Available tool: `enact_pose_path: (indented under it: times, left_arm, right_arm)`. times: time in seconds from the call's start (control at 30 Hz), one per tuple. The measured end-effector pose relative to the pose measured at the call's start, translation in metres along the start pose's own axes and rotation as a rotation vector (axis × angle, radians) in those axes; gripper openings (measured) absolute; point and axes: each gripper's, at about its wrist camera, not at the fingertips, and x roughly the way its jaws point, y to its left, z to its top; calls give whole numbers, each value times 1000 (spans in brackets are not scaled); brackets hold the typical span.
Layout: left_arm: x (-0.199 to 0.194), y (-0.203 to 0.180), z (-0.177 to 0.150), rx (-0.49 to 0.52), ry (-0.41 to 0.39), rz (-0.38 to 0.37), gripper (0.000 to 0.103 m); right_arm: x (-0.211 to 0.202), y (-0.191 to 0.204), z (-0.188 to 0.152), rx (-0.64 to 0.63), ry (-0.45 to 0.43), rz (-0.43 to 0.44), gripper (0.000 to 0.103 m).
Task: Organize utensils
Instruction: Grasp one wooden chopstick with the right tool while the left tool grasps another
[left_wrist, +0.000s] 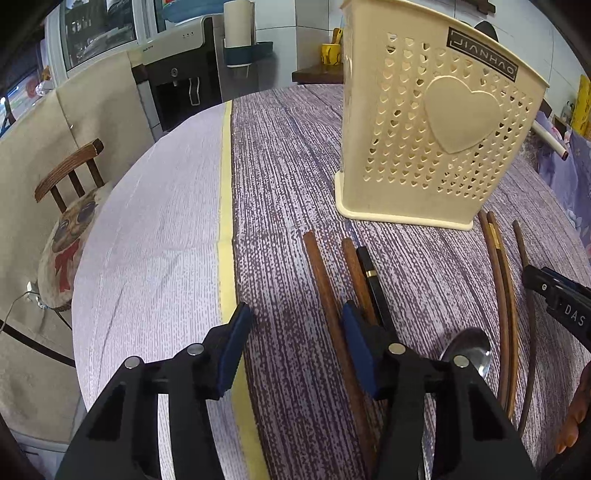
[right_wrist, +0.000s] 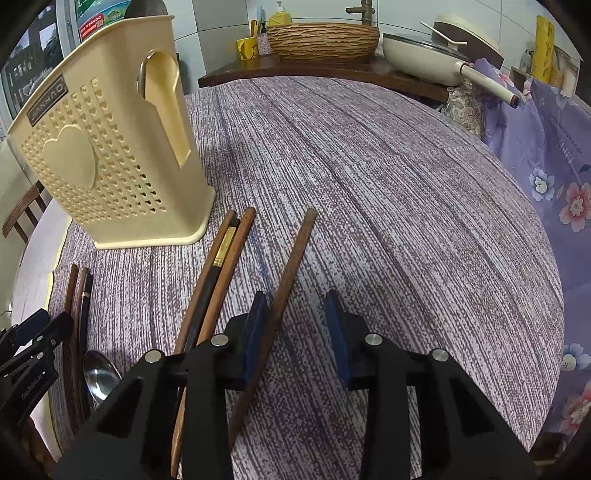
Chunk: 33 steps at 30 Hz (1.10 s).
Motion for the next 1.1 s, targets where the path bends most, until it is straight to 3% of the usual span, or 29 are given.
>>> enact_pose_path:
  times: [0.37,0.6,0.9,1.1]
  left_arm:
    - [5,-4,9,10,14,0,47]
    - [5,-15,11,37,12,-4,24]
    - [3,-14,8,18,-5,-4,10]
    - [3,-14,8,15,-11,-1,10]
  right_arm:
    - [18,2,27,2,7,-27,22]
    - [26,4,36,6,3,-32,16]
    - [26,4,36,7,-12,-28,12]
    - [25,5,34,1,-22,-32,12]
